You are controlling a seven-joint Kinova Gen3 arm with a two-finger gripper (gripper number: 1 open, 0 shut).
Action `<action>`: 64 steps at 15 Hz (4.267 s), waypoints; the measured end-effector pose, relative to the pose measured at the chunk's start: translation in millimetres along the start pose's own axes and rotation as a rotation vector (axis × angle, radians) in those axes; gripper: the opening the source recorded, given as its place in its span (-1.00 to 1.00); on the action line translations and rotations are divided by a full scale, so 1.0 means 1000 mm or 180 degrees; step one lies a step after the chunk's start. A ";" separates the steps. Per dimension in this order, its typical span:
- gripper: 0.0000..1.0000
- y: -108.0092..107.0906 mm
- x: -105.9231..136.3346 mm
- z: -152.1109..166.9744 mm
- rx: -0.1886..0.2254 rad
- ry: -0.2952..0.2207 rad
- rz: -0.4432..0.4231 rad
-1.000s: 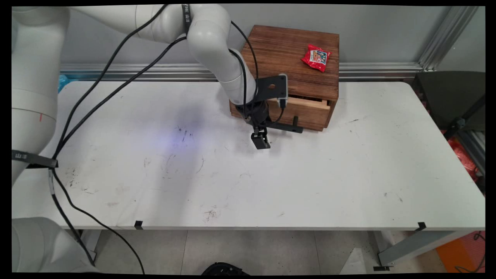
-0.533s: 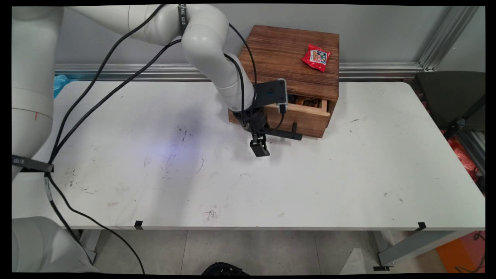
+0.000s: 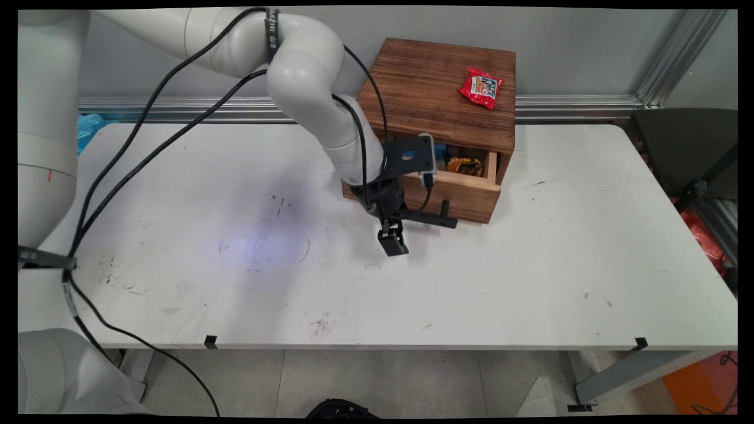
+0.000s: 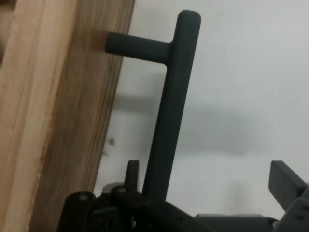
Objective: Open the drawer
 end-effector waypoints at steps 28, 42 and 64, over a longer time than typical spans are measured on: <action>1.00 0.089 -0.017 -0.013 -0.0166 -0.0119 -0.0098; 1.00 0.131 -0.022 -0.025 -0.0277 -0.0159 -0.0124; 1.00 0.169 -0.022 -0.025 -0.0427 -0.0134 -0.0190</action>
